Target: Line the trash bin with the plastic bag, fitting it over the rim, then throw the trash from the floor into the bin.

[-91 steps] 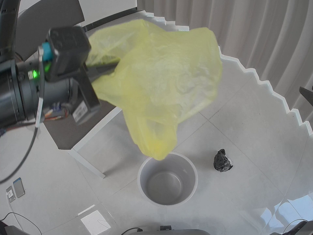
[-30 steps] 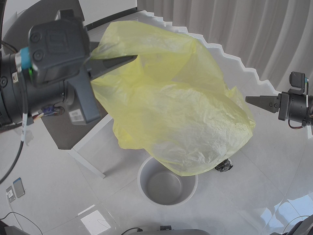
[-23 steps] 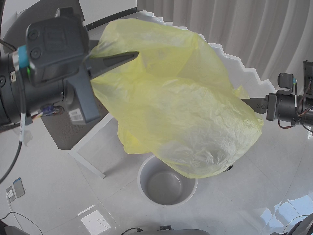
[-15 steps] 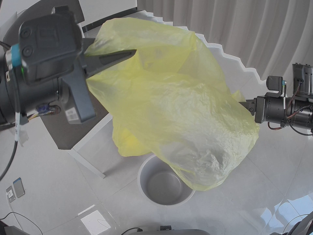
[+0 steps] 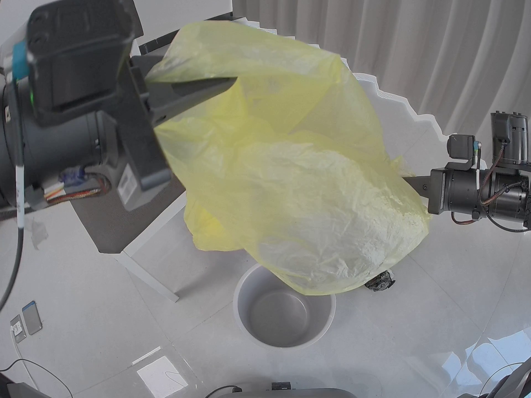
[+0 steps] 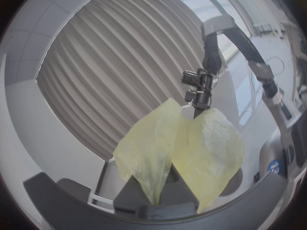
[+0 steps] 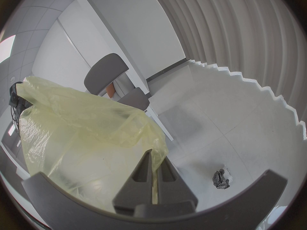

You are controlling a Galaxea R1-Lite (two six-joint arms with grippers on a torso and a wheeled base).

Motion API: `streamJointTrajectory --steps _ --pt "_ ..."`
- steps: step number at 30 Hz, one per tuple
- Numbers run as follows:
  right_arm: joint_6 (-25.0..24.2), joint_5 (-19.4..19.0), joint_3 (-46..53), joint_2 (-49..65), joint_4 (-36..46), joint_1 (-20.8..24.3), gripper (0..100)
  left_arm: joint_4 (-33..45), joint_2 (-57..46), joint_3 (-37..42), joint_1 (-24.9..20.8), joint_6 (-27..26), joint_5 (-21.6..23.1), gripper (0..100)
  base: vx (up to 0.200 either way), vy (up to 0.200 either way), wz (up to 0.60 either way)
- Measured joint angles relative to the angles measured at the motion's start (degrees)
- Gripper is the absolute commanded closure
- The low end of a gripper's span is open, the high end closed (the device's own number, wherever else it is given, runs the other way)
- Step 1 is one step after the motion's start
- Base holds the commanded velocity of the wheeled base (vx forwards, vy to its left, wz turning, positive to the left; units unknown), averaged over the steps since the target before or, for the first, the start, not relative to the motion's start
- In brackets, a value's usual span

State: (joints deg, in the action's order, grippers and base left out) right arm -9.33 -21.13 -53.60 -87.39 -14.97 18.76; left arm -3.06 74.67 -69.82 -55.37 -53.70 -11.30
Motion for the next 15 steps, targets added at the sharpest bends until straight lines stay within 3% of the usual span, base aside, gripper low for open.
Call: streamJointTrajectory --steps 4,15 --pt "-0.2 0.6 -0.2 -0.2 -0.1 0.1 100 -1.2 0.4 0.1 0.5 7.7 -0.2 100 0.000 0.000 0.00" --pt "-0.4 6.3 -0.5 -0.7 -0.4 0.1 100 -2.0 1.3 6.1 7.6 46.2 0.1 100 0.000 0.000 0.00"
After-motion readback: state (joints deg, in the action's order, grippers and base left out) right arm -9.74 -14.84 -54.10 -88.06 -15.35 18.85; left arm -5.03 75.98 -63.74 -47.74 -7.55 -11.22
